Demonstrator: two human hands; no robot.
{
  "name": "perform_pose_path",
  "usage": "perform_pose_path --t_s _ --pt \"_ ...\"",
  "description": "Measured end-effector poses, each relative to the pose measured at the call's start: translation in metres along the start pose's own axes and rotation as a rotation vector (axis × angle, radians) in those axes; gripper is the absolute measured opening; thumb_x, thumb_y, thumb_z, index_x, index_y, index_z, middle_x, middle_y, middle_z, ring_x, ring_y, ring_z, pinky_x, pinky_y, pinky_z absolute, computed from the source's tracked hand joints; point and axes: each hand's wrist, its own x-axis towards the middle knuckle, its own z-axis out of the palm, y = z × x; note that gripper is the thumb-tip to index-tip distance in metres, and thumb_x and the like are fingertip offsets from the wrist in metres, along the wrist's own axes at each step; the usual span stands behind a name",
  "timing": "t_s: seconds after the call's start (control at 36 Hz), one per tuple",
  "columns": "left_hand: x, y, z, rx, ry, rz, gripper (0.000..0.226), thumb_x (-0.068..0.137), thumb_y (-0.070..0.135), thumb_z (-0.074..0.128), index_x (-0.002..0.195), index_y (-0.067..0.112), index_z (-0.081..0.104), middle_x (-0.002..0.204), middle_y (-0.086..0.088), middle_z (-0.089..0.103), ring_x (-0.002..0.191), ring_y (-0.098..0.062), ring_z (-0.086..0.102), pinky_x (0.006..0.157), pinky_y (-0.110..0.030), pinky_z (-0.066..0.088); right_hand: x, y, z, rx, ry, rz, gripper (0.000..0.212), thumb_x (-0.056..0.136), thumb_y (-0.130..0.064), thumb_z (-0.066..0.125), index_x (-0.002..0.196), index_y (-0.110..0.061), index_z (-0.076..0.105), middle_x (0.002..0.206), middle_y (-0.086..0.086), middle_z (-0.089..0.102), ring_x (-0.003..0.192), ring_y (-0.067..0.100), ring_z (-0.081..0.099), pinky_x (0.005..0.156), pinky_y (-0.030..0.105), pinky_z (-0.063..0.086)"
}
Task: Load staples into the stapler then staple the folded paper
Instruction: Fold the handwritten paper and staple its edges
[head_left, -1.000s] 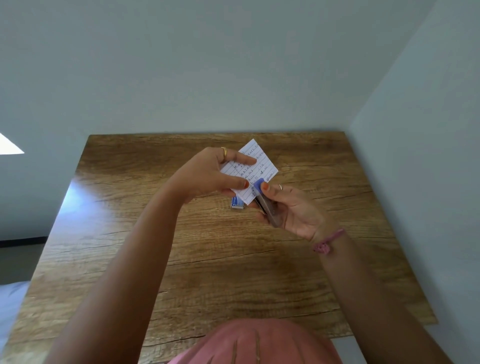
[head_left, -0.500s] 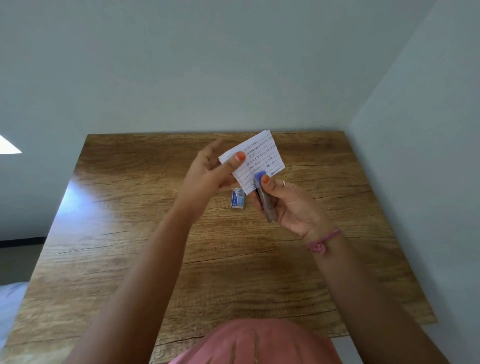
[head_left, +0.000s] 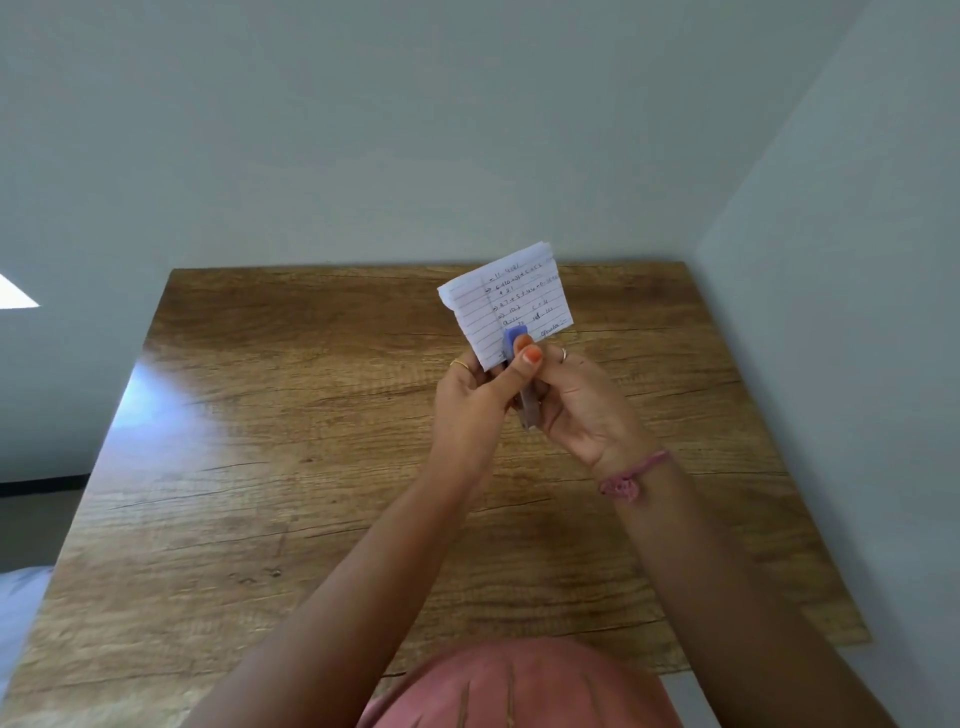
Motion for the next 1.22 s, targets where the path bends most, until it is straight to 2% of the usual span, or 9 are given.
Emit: perform_pose_path --t_s 0.17,0.31,0.39,0.56,0.61,0.69,0.86,1.0,1.22 --pt "0.002 0.001 -0.001 -0.006 0.034 -0.001 0.032 0.084 0.016 0.072 0.113 0.005 0.067 0.097 -0.005 0.074 0.079 -0.009 0.069 0.063 -0.019 0.051 0.002 0.003 0.007 -0.006 0.076 -0.027 0.012 0.075 -0.03 0.073 0.079 -0.02 0.079 0.075 0.009 0.061 0.063 0.021 0.043 0.04 0.022 0.04" --pt "0.006 0.008 -0.008 0.008 -0.079 -0.033 0.035 0.084 0.018 0.071 0.117 0.008 0.067 0.111 -0.01 0.072 0.098 -0.021 0.069 0.077 -0.027 0.055 0.004 0.005 0.005 0.045 0.057 -0.035 0.014 0.08 -0.027 0.071 0.086 -0.018 0.078 0.077 0.012 0.061 0.056 0.018 0.043 0.038 0.022 0.041" --pt "0.008 0.012 -0.012 0.024 -0.142 -0.034 0.033 0.086 0.026 0.068 0.116 0.013 0.067 0.107 -0.009 0.072 0.091 -0.022 0.068 0.076 -0.034 0.056 0.003 0.005 0.003 0.086 0.015 -0.049 0.024 0.077 -0.027 0.072 0.096 -0.012 0.074 0.077 0.005 0.071 0.056 0.011 0.063 0.043 0.023 0.048" --pt "0.011 0.019 -0.008 -0.058 -0.034 -0.05 0.042 0.092 0.041 0.056 0.125 0.016 0.061 0.12 -0.013 0.067 0.097 -0.028 0.06 0.078 -0.042 0.044 0.004 0.007 0.005 0.147 -0.002 -0.014 0.03 0.076 -0.026 0.073 0.101 -0.01 0.072 0.086 0.005 0.073 0.073 0.014 0.069 0.06 0.024 0.055" --pt "0.013 0.02 -0.008 -0.099 0.035 -0.037 0.036 0.095 0.033 0.056 0.121 0.009 0.063 0.115 -0.016 0.069 0.094 -0.032 0.058 0.07 -0.039 0.041 0.002 0.008 0.006 0.153 -0.007 0.013 0.036 0.075 -0.025 0.074 0.106 -0.007 0.07 0.094 0.007 0.074 0.08 0.015 0.07 0.068 0.025 0.057" --pt "0.015 0.023 -0.01 -0.167 0.097 -0.025 0.027 0.096 0.024 0.056 0.113 0.006 0.066 0.105 -0.013 0.073 0.084 -0.023 0.068 0.061 -0.03 0.054 -0.001 0.009 0.005 0.162 -0.021 0.027 0.051 0.073 -0.027 0.076 0.117 -0.002 0.065 0.102 0.01 0.072 0.085 0.017 0.07 0.068 0.026 0.057" --pt "0.021 0.03 -0.018 -0.245 0.127 -0.002 0.016 0.093 0.016 0.061 0.099 0.005 0.071 0.096 -0.012 0.075 0.086 -0.023 0.072 0.07 -0.03 0.059 -0.001 0.002 -0.008 0.272 -0.047 0.038 0.033 0.079 -0.024 0.073 0.105 -0.004 0.072 0.102 0.013 0.072 0.087 0.02 0.07 0.07 0.029 0.059" --pt "0.024 0.035 -0.019 -0.255 0.116 0.006 0.011 0.092 0.012 0.062 0.096 0.005 0.071 0.095 -0.011 0.076 0.09 -0.022 0.073 0.069 -0.026 0.058 0.0 -0.002 -0.016 0.293 -0.032 0.047 0.044 0.076 -0.023 0.075 0.112 0.001 0.067 0.104 0.015 0.07 0.088 0.02 0.07 0.077 0.032 0.059" --pt "0.023 0.04 -0.021 -0.125 0.076 0.037 0.013 0.094 0.012 0.06 0.097 0.005 0.071 0.094 -0.011 0.076 0.089 -0.022 0.073 0.067 -0.024 0.057 0.001 -0.004 -0.019 0.305 -0.05 0.075 0.033 0.074 -0.024 0.078 0.099 -0.003 0.074 0.101 0.015 0.071 0.085 0.021 0.071 0.077 0.033 0.058"
